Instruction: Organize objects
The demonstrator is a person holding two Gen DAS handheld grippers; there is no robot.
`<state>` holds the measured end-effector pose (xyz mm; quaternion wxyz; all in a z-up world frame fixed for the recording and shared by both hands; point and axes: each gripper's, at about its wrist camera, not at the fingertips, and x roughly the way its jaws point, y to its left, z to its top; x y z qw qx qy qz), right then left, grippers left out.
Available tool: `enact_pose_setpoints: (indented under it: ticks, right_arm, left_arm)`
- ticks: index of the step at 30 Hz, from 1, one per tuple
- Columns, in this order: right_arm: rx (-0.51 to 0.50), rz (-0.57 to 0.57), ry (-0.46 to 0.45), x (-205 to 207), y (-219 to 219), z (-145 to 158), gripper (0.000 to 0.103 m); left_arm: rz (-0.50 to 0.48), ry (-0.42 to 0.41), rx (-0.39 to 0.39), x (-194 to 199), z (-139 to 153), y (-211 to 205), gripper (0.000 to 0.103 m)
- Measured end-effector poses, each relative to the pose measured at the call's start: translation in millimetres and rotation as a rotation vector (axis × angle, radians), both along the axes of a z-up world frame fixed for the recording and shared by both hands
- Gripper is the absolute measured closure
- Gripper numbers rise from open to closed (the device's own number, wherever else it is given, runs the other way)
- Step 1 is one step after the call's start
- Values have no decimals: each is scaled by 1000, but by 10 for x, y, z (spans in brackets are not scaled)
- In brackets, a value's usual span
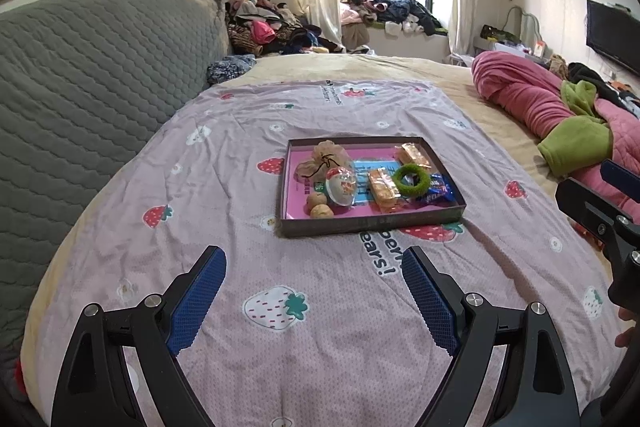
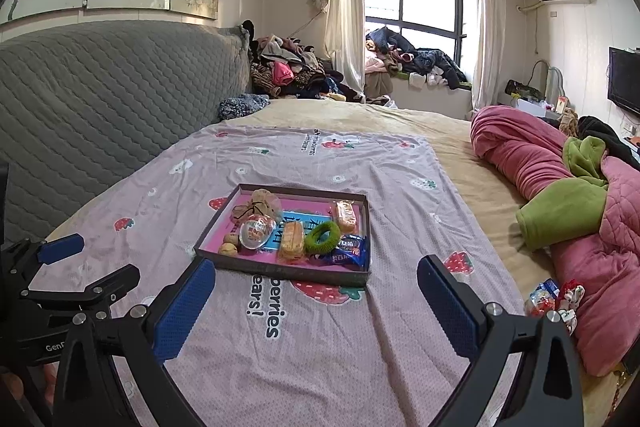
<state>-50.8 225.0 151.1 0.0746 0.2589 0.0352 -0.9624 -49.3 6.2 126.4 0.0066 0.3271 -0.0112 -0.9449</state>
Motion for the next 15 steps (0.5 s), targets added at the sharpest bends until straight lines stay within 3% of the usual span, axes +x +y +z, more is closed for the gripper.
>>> enact_pose_setpoints:
  ticks: [15]
  right_arm:
    - [5,1,-45,-22,18,-287,1]
  left_arm:
    - [-2,-26,-12,-11,-213,16,13]
